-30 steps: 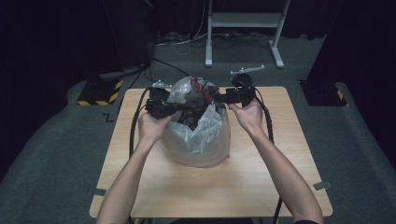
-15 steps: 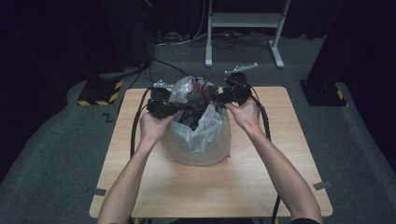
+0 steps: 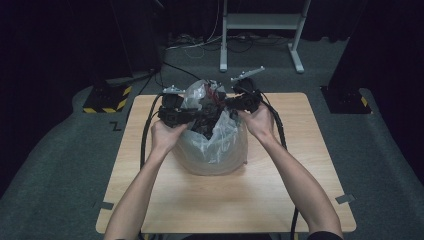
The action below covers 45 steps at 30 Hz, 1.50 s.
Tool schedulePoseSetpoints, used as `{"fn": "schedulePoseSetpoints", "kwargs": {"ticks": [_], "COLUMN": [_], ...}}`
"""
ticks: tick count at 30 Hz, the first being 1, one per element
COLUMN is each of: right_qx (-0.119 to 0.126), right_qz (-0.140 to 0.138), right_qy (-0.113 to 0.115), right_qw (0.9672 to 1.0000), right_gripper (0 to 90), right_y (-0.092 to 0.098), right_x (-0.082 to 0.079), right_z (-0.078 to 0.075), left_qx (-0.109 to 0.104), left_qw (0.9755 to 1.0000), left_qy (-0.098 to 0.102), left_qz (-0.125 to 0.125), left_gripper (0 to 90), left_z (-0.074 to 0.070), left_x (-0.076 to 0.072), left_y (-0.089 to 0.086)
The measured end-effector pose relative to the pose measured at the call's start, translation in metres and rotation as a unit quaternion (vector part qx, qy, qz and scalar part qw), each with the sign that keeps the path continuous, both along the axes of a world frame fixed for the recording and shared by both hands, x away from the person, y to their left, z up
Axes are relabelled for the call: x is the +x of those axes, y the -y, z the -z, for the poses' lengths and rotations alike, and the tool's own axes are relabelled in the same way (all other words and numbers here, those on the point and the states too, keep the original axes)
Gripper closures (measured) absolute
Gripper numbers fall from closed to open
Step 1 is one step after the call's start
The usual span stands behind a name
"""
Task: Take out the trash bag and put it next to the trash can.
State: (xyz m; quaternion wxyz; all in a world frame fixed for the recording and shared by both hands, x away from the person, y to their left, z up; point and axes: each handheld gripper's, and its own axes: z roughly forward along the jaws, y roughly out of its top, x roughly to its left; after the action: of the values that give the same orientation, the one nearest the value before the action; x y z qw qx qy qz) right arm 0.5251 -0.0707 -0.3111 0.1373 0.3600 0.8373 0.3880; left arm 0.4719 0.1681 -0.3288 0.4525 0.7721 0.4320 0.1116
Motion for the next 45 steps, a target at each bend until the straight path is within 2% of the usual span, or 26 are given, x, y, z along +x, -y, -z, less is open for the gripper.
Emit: {"fn": "schedulePoseSetpoints", "kwargs": {"ticks": [5, 9, 12, 15, 19, 23, 25, 27, 29, 35, 38, 45], "right_qx": [0.002, -0.005, -0.009, -0.017, -0.025, -0.025, -0.026, -0.025, -0.023, -0.021, -0.02, -0.017], "right_qz": [-0.007, -0.011, -0.011, -0.01, -0.008, -0.008, -0.009, -0.009, -0.008, -0.007, -0.007, -0.005], "right_qy": [-0.001, -0.002, -0.002, 0.001, 0.003, 0.004, 0.005, 0.005, 0.005, 0.006, 0.005, 0.002], "right_qw": [1.0, 0.9999, 0.9999, 0.9998, 0.9996, 0.9997, 0.9996, 0.9996, 0.9997, 0.9997, 0.9998, 0.9998], "right_gripper": [89.3, 89.5, 89.5, 89.5, 89.5, 89.5, 89.5, 89.5, 89.5, 89.5, 89.5, 89.4], "right_y": [-0.01, -0.018, -0.024, -0.031, -0.039, -0.042, -0.044, -0.045, -0.046, -0.047, -0.047, -0.044], "right_x": [0.002, 0.004, 0.005, 0.005, 0.006, 0.005, 0.005, 0.005, 0.004, 0.004, 0.003, 0.004], "right_z": [-0.005, -0.004, -0.004, -0.004, -0.003, -0.002, -0.002, -0.003, -0.003, -0.002, -0.001, 0.002], "left_qx": [-0.021, -0.031, -0.034, -0.043, -0.053, -0.043, -0.031, -0.018, 0.008, 0.028, 0.036, 0.065], "left_qw": [0.9998, 0.9994, 0.9992, 0.9986, 0.9978, 0.9983, 0.9989, 0.9994, 0.9998, 0.9995, 0.9993, 0.9978], "left_qy": [0.005, 0.005, 0.003, 0.008, 0.002, -0.007, -0.008, -0.007, 0.001, 0.002, -0.005, -0.002], "left_qz": [0.004, 0.017, 0.023, 0.031, 0.039, 0.038, 0.033, 0.027, 0.018, 0.012, 0.005, -0.013], "left_gripper": [40.5, 30.6, 26.6, 22.6, 16.3, 15.2, 15.2, 16.5, 21.7, 36.5, 48.7, 72.2], "left_z": [-0.001, -0.001, 0.0, 0.0, -0.001, 0.002, 0.002, 0.003, 0.002, 0.004, 0.006, 0.007], "left_x": [0.0, 0.001, 0.001, 0.0, 0.0, 0.001, 0.001, 0.001, 0.0, 0.001, 0.002, 0.001], "left_y": [-0.001, -0.002, -0.002, -0.001, 0.001, 0.006, 0.009, 0.013, 0.017, 0.026, 0.027, 0.031]}}
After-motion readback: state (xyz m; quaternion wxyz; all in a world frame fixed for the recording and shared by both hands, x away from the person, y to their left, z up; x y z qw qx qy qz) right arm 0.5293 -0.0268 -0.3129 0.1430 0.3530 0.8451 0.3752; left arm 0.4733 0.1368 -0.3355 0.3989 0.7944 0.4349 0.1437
